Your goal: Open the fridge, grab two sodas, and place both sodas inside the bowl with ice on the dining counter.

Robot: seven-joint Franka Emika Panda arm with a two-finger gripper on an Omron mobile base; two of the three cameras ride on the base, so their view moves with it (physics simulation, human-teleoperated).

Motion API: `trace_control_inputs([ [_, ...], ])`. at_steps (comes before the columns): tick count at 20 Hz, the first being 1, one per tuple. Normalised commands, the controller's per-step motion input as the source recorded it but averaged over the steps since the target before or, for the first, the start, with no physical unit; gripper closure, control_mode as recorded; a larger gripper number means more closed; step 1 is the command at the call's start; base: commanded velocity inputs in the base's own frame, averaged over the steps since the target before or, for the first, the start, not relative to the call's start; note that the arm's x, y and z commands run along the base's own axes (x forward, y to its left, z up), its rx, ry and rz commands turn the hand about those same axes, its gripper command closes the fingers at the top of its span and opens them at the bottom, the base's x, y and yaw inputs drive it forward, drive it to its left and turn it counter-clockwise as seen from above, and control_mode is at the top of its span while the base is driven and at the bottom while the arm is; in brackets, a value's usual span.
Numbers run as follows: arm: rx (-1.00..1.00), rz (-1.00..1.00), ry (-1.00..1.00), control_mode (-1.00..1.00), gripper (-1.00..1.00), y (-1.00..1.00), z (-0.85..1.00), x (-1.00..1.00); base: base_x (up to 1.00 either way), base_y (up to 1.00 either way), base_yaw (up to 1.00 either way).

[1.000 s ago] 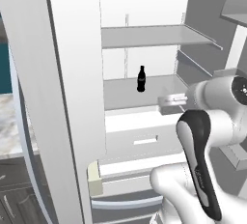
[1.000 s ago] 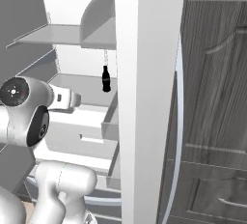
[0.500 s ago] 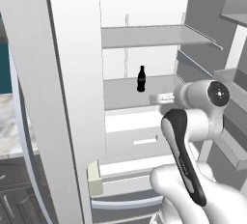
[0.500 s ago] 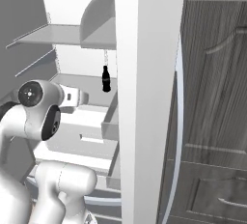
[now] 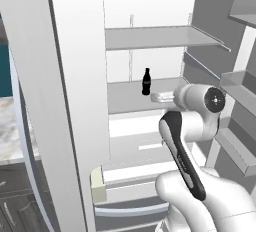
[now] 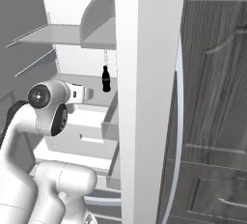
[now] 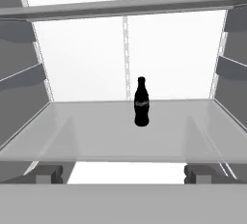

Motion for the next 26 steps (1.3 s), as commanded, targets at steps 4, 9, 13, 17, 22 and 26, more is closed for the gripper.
trace_control_inputs([
  [4,-0.01,0.0,0.0,-1.0,-1.0,0.01,-0.01,0.15,0.0,0.0,0.0],
  [9,-0.03,0.0,0.01,-1.0,-1.0,0.01,-0.03,0.12,0.0,0.0,0.0],
  [13,0.0,0.0,0.05,-1.0,-1.0,0.0,0.0,0.24,0.0,0.0,0.0],
  [17,0.0,0.0,0.01,-1.0,-1.0,0.0,0.0,0.52,0.0,0.0,0.0],
  [22,0.0,0.0,0.03,-1.0,-1.0,-0.09,0.07,0.54,0.0,0.0,0.0],
  [26,0.0,0.0,0.02,-1.0,-1.0,-0.05,0.02,0.54,0.0,0.0,0.0],
])
